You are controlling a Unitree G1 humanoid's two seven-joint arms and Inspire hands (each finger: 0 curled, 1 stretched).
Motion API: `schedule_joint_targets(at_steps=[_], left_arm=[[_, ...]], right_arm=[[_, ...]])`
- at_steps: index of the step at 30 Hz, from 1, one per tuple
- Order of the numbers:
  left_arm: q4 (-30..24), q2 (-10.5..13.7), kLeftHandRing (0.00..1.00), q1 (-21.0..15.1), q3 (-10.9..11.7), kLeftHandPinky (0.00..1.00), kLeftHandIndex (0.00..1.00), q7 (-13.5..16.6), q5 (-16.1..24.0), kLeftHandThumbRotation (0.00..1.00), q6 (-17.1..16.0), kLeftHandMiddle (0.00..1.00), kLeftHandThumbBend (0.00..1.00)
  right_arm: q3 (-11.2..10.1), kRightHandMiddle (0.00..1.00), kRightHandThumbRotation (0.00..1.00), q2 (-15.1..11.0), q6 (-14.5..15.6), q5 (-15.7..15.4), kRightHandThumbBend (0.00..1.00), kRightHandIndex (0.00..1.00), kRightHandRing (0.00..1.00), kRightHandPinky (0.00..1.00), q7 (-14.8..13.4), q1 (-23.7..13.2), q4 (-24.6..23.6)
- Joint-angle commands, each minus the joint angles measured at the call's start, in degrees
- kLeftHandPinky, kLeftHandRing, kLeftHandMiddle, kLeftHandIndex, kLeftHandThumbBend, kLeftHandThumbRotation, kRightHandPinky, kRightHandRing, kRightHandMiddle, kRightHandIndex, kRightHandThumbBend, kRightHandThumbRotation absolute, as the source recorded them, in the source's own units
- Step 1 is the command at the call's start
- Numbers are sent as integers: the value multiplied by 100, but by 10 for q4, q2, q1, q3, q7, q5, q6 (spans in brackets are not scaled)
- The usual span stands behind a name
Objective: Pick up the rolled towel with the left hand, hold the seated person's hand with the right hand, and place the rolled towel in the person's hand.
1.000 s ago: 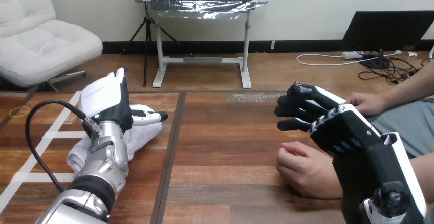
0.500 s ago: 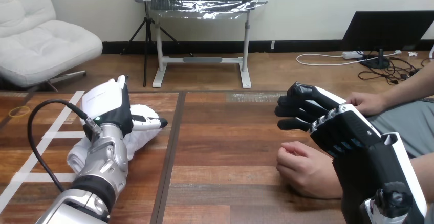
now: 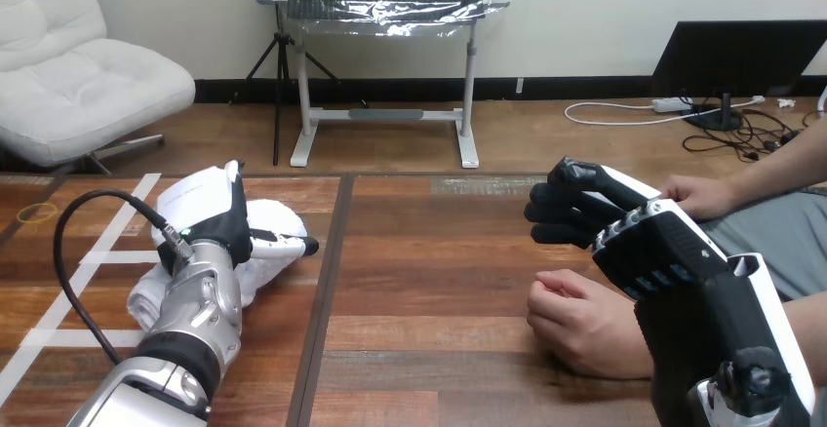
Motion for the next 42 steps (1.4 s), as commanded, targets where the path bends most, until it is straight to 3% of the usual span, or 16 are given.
schedule_joint_targets(at_steps=[1,10,32,38,42], left_arm=[[1,1,98,-56,-2,100,96,-6,-2,50,3,99,97],[5,-3,98,-63,-11,100,96,-33,4,52,24,99,96],[16,-23,95,-83,-29,99,93,-68,12,49,98,96,95],[17,-28,88,-87,-26,86,88,-68,4,45,111,90,95],[18,-32,78,-90,-22,66,82,-67,-1,40,121,83,94]], right_arm=[[-3,77,100,-4,-2,8,100,79,76,72,1,-20,-24],[-1,77,100,-6,6,11,100,79,76,72,0,-14,-35],[-9,78,100,-7,-14,24,99,79,75,70,11,-8,-36],[-10,78,100,-10,-14,31,99,79,75,69,16,-6,-38],[-11,78,100,-9,-16,33,99,79,75,68,17,-5,-37]])
